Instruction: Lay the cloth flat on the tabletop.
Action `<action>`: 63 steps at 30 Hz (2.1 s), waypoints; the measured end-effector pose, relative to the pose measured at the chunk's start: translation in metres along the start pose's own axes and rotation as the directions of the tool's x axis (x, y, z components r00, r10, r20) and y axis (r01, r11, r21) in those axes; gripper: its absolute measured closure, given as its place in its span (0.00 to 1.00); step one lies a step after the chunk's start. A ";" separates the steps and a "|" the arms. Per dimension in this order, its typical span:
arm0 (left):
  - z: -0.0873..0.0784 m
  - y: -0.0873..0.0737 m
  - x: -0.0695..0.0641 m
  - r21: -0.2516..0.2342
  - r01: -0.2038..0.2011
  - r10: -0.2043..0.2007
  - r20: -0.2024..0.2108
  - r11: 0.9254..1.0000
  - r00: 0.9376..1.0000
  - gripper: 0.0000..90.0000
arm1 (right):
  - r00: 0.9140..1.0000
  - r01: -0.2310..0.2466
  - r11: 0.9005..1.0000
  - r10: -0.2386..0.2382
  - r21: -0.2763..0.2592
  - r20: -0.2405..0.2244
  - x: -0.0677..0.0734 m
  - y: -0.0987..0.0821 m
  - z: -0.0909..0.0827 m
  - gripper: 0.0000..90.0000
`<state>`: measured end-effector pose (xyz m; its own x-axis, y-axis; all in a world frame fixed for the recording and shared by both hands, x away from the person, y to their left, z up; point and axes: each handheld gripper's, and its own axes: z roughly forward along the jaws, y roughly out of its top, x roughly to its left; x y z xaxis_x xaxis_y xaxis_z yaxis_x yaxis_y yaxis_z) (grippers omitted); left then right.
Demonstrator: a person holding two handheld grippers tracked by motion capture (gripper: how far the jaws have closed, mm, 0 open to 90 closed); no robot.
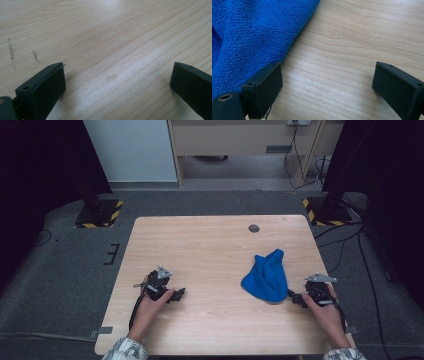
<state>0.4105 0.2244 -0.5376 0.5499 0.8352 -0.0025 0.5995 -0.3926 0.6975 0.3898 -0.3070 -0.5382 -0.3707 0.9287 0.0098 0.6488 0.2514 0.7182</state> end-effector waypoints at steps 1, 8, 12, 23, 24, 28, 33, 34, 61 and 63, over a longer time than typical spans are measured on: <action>0.000 0.000 0.000 0.000 0.000 0.000 0.000 1.000 1.000 0.00 | 1.000 -0.001 1.000 0.001 0.000 0.001 0.000 0.000 0.000 0.10; 0.000 0.000 0.000 0.000 0.000 0.000 0.000 1.000 1.000 0.00 | 1.000 -0.003 1.000 0.003 0.000 0.003 0.000 0.000 0.000 0.10; 0.000 0.000 0.000 -0.001 0.002 -0.002 -0.002 1.000 1.000 0.00 | 1.000 -0.004 1.000 0.004 0.000 0.003 0.000 0.000 0.000 0.10; 0.000 0.000 0.000 0.001 0.002 -0.002 -0.002 1.000 1.000 0.00 | 1.000 -0.013 0.995 0.011 -0.103 -0.015 0.002 0.009 -0.013 0.24; 0.000 0.000 0.000 0.000 0.002 -0.002 -0.003 1.000 1.000 0.00 | 1.000 -0.013 0.994 0.010 -0.112 -0.027 0.004 0.011 -0.015 0.27; 0.000 0.001 0.000 0.000 0.001 -0.001 0.000 1.000 1.000 0.00 | 0.995 0.013 0.988 -0.028 -0.153 -0.099 0.021 0.020 -0.016 0.29; 0.000 0.000 0.000 0.000 -0.002 0.002 -0.004 1.000 1.000 0.00 | 0.986 0.062 0.983 -0.087 -0.171 -0.143 0.044 0.030 -0.009 0.16; -0.001 0.000 0.000 -0.001 -0.002 0.002 -0.006 1.000 1.000 0.00 | 0.985 0.071 0.983 -0.095 -0.167 -0.144 0.048 0.031 -0.006 0.13; -0.002 0.007 -0.019 -0.026 -0.053 0.054 0.006 0.998 0.999 0.11 | 0.930 0.145 0.981 -0.180 -0.129 -0.319 0.096 0.044 0.005 0.88; -0.003 0.007 -0.020 -0.027 -0.055 0.055 0.007 0.998 0.998 0.11 | 0.916 0.161 0.977 -0.201 -0.140 -0.347 0.110 0.047 0.006 0.88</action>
<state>0.4018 0.2058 -0.5311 0.5862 0.8096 0.0310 0.5525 -0.4275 0.7156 0.3836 -0.1918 -0.5072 -0.7001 0.7061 0.1061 0.4811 0.3568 0.8008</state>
